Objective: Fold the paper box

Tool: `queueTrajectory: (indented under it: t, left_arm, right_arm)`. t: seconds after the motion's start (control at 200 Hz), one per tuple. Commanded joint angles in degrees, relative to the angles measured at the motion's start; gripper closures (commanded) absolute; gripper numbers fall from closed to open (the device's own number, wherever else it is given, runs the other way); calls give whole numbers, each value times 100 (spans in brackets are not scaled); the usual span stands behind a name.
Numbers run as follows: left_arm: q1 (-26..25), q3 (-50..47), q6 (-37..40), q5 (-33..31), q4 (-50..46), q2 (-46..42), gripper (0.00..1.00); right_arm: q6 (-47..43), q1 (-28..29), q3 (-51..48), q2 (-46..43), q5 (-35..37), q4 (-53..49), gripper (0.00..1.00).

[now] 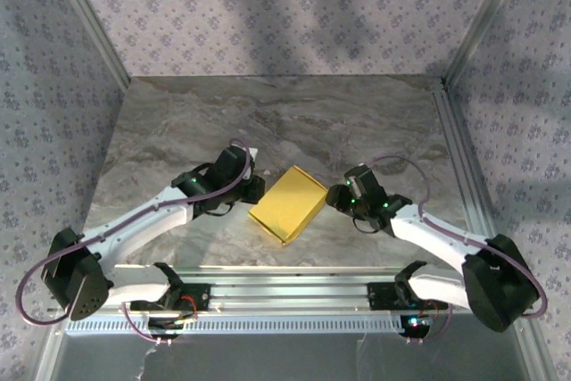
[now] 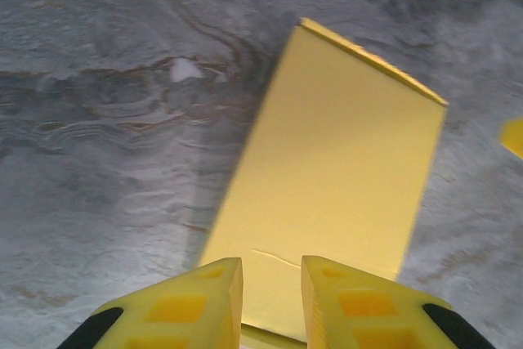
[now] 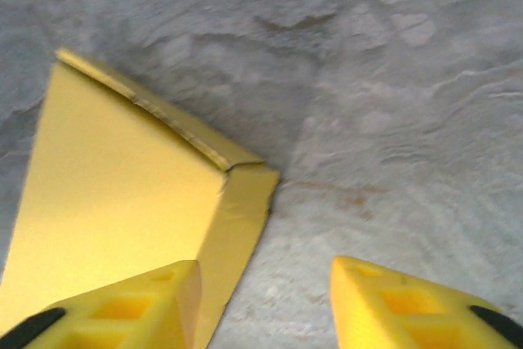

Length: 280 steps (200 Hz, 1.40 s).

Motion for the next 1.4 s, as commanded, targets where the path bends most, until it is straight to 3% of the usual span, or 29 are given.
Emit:
queueTrajectory:
  t: [0.0,0.15,0.39,0.525,0.67,0.88,1.109,1.299,1.394]
  left_arm:
    - [421,-219,68,268,190,280,75]
    - [827,-190,168,800,560,886,75]
    - [966,-137,222,1263,1038,1661,77]
    - [966,-236,118,1625,1422,1962,79]
    - [917,-313,-5,2000,1892,2336,82]
    - [898,-172,-25,2228,2203,2637,83]
    - [1156,877,381,2155,1761,3224,83]
    - [1596,2137,806,1529,1182,3644,73]
    - [1802,2555,816,1344,974,3622,64]
  right_arm:
    - [801,490,6,-46,129,-81,46]
    - [1402,883,41,256,22,362,39]
    - [2002,1096,222,1497,-716,1459,39]
    - [2066,1211,404,1901,-696,1704,40]
    - [2076,1263,583,2179,-682,1929,49]
    - [2037,1196,1055,2663,-744,1984,53]
    - [1795,562,1525,3255,-855,2217,57]
    - [2153,193,2434,4359,-1370,2915,59]
    - [2421,221,2674,4616,-1391,3208,55]
